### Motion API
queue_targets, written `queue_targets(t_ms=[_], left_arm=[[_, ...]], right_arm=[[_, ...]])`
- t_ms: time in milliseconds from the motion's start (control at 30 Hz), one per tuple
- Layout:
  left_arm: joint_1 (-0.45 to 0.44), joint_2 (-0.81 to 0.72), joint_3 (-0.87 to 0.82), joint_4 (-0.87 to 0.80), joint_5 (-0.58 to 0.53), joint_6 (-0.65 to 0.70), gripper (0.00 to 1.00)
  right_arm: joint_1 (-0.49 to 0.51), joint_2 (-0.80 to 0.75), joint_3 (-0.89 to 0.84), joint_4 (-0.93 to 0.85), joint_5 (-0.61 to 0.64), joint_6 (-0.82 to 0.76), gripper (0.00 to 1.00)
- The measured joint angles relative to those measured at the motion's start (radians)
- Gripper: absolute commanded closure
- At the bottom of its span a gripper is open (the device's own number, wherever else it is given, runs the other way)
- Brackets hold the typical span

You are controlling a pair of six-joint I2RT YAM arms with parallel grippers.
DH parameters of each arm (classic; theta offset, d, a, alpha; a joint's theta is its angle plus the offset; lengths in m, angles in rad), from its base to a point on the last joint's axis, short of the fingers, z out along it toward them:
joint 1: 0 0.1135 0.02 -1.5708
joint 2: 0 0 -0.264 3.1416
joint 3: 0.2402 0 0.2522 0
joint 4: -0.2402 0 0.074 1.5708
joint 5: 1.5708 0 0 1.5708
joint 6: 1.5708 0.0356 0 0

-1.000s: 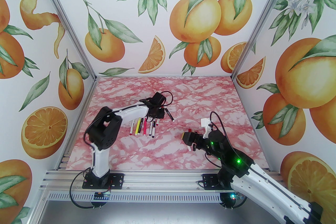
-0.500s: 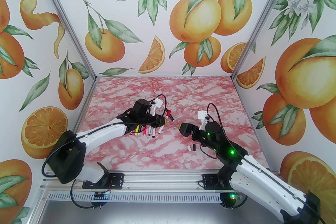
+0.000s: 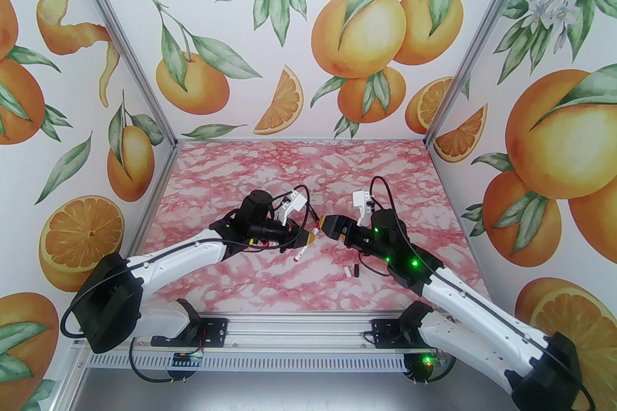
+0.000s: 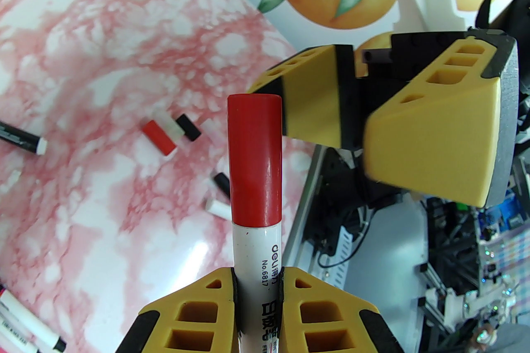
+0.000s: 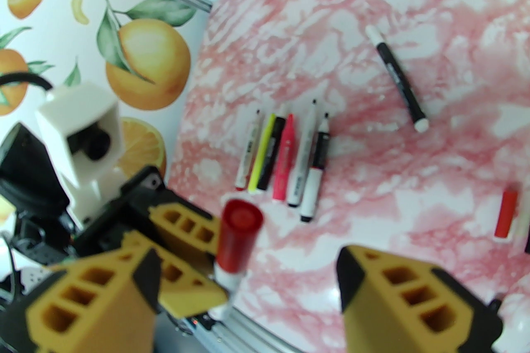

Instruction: Open the pen caps

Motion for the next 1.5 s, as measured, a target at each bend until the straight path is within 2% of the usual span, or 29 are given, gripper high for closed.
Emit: queue_targets(t_ms=[767,1367,1500], left_arm=[[-0.091,0.062,0.0,0.157,0.005,-0.122,0.84],[-0.092,0.063,0.003,0.165,0.004,-0.124,0.84],[-0.092,0.063,0.005,0.163,0.003,-0.124,0.81]], right_arm=[[0.002,0.039,0.001,0.071,0.004,0.01,0.64],[0.002,0.039,0.001,0.059,0.006,0.008,0.82],[0.002,0.039,0.001,0.059,0.011,0.008,0.83]])
